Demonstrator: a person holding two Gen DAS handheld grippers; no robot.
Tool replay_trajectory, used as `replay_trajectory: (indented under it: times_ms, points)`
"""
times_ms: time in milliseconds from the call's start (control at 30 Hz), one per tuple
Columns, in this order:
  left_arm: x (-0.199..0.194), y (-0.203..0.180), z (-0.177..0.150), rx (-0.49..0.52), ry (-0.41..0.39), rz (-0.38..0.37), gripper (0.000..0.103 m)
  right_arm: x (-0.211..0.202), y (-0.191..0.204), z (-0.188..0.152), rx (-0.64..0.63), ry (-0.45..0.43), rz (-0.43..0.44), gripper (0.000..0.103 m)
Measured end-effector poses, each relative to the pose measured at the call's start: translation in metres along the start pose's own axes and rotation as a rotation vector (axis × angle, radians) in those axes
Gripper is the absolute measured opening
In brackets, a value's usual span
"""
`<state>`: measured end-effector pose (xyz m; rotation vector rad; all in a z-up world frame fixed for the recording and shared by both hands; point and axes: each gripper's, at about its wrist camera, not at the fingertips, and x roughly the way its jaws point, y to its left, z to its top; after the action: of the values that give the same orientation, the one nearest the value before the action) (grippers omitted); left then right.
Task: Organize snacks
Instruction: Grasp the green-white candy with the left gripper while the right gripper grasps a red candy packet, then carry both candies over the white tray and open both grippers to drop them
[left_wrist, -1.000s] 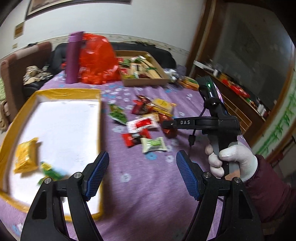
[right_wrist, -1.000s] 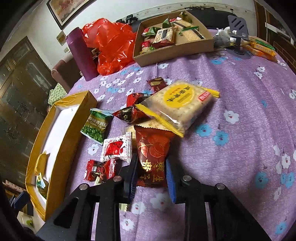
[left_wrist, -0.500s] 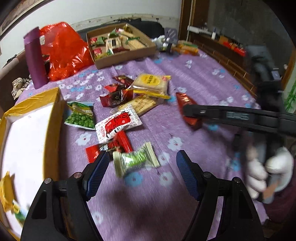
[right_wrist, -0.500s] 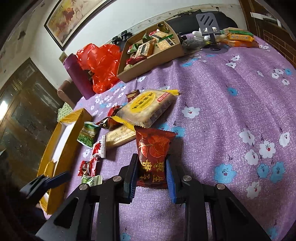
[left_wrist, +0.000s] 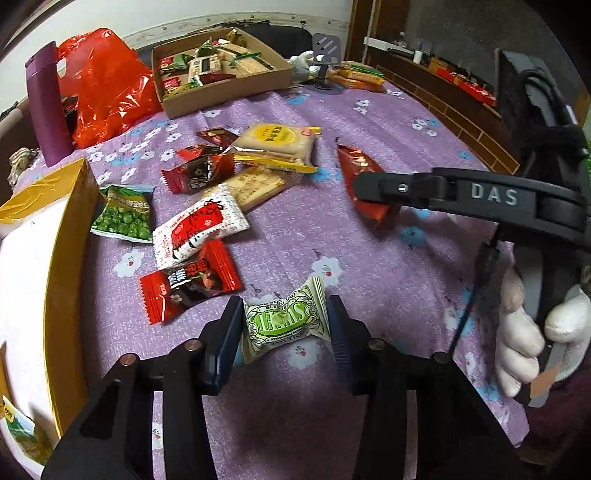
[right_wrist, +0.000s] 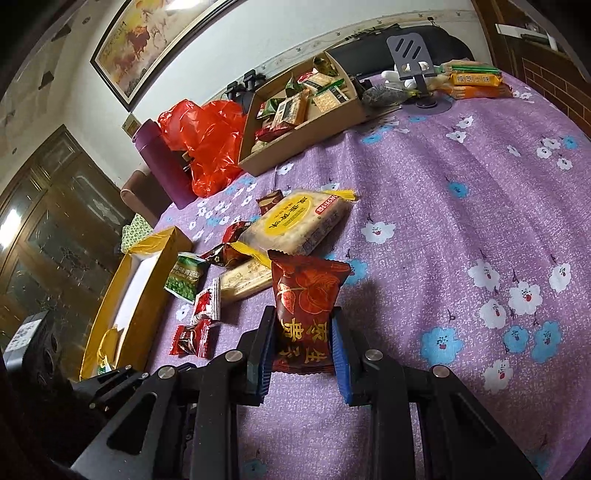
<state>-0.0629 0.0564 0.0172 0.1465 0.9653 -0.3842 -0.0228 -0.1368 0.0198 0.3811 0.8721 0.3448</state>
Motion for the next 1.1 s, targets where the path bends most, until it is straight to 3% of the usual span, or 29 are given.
replay_trajectory:
  times_ms: [167,533,800,967,1100]
  points:
    - [0.003,0.0,-0.001,-0.014,-0.007,0.013,0.037,0.001,-0.001,-0.001,0.001,-0.014,-0.014,0.029]
    - [-0.066,0.035,-0.009,-0.176,-0.2,-0.025,0.036,-0.001,0.002,-0.002,-0.02,-0.052,-0.062,0.029]
    - [-0.109,0.081,-0.036,-0.291,-0.294,0.048,0.037,-0.001,-0.002,-0.002,-0.02,-0.082,-0.12,0.029]
    - [-0.123,0.117,-0.056,-0.343,-0.311,0.121,0.037,-0.012,-0.001,-0.001,-0.027,-0.143,-0.194,0.029]
    - [-0.132,0.147,-0.071,-0.395,-0.324,0.171,0.037,-0.031,0.012,-0.006,-0.031,-0.157,-0.163,0.029]
